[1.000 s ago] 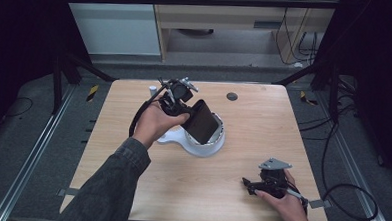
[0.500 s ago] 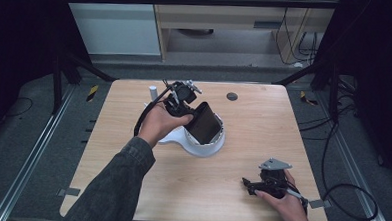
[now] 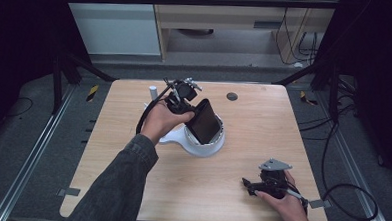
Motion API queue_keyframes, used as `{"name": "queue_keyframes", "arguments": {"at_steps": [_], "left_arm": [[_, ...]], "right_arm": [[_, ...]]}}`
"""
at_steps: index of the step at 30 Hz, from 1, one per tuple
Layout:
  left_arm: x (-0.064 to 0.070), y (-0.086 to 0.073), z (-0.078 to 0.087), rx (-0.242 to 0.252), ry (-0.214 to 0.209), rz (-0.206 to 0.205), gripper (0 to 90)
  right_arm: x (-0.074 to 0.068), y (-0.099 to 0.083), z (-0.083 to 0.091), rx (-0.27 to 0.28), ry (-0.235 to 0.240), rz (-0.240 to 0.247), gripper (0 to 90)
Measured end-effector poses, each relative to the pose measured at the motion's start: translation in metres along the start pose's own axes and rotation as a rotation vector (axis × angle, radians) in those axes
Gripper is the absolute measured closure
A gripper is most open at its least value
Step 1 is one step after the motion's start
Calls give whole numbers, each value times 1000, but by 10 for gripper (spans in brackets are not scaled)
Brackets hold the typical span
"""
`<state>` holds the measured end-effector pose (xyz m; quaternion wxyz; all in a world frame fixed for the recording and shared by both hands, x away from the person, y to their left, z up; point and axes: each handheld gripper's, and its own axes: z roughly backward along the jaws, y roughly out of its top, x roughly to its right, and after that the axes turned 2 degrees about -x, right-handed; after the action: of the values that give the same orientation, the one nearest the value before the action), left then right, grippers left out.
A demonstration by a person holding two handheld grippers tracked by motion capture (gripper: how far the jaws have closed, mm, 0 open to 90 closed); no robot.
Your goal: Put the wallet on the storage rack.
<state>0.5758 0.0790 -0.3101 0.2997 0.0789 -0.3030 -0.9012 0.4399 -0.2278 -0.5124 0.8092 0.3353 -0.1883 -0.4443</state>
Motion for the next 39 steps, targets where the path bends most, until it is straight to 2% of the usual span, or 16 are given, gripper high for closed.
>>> {"name": "queue_keyframes", "arguments": {"at_steps": [3, 7, 13, 17, 19, 26, 28, 30, 32, 33, 36, 39], "left_arm": [[0, 0, 0, 20, 12, 1, 759], [0, 0, 5, 56, 48, 7, 696], [0, -2, 11, 81, 74, 4, 684], [0, -1, 16, 112, 108, 5, 654], [0, -1, 19, 123, 107, 8, 644], [2, -2, 31, 153, 149, -15, 612], [3, -3, 33, 164, 147, -17, 599], [5, -5, 34, 156, 147, -25, 561], [9, -7, 35, 146, 162, -51, 518], [11, -8, 37, 154, 176, -55, 499], [13, -12, 44, 187, 175, -46, 441], [13, -15, 49, 192, 191, -58, 388]], "right_arm": [[0, 0, 0, 0, 1, 0, 65], [0, 0, 0, -1, 3, 1, 65], [0, 0, 0, -1, 2, 4, 65], [0, 0, 0, -3, 2, 2, 65], [0, 0, 0, -1, 2, 5, 65], [0, -1, 1, -1, 3, 6, 65], [0, -1, 1, -1, 2, 6, 65], [0, -1, 1, -1, 2, 6, 65], [0, 0, 1, -5, 3, 4, 66], [0, 0, 1, -4, 3, 6, 66], [0, -1, 1, -2, 3, 5, 65], [0, -1, 1, 0, 3, 0, 65]]}}
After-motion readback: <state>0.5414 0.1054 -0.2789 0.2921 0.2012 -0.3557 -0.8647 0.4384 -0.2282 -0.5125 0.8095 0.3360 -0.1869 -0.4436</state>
